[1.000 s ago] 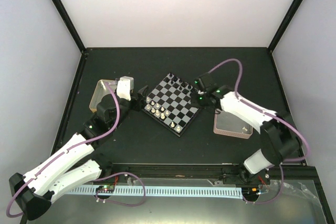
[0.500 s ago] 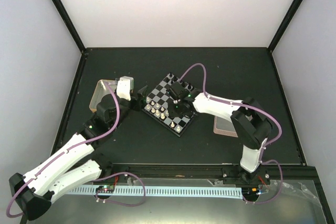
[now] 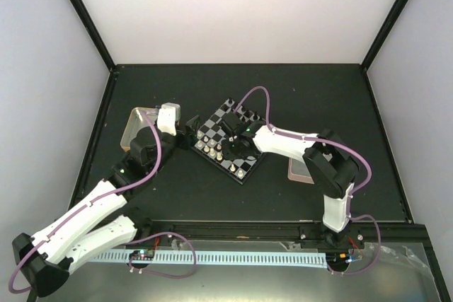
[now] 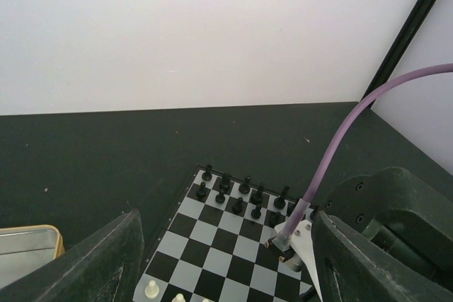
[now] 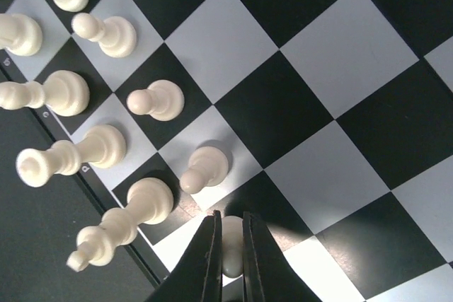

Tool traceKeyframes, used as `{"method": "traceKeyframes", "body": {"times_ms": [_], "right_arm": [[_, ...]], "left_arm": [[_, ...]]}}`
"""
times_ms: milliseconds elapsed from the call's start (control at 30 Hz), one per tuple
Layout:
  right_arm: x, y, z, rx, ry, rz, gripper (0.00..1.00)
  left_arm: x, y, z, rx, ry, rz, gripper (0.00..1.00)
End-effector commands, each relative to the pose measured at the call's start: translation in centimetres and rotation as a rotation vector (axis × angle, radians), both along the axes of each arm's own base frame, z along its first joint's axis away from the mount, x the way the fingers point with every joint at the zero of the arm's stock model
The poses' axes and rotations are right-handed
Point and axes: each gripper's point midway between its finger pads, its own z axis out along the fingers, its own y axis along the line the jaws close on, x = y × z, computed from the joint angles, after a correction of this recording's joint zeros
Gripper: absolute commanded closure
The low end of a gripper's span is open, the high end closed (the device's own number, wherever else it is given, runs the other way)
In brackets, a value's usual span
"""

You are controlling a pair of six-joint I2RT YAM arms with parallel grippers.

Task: Set up the chess pieces on the board
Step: Place the chess piece on the chessboard.

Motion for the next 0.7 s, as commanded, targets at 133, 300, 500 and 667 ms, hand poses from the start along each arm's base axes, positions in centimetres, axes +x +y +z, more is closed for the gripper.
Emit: {"method": "traceKeyframes", "body": {"times_ms": [133, 300, 500, 667], "right_arm": [[0.4, -0.8, -0.2, -0.078, -0.032, -0.007, 0.93], [0.2, -0.5, -0.7, -0.074, -0.013, 0.006, 0.89], [0.2, 0.0, -0.5, -0.046, -0.011, 0.007, 0.81], [0.6, 0.2, 1.1, -0.009, -0.046, -0.011, 0.77]], "left_arm": [[0.2, 0.1, 0.6, -0.019, -0.011, 0.002, 0.32], [0.1, 0.0, 0.6, -0.019, -0.01, 0.001, 0.32], [0.1, 0.0, 0.6, -0.018, -0.011, -0.001, 0.32], [0.1, 0.0, 0.7, -0.02, -0.012, -0.002, 0.32]]}}
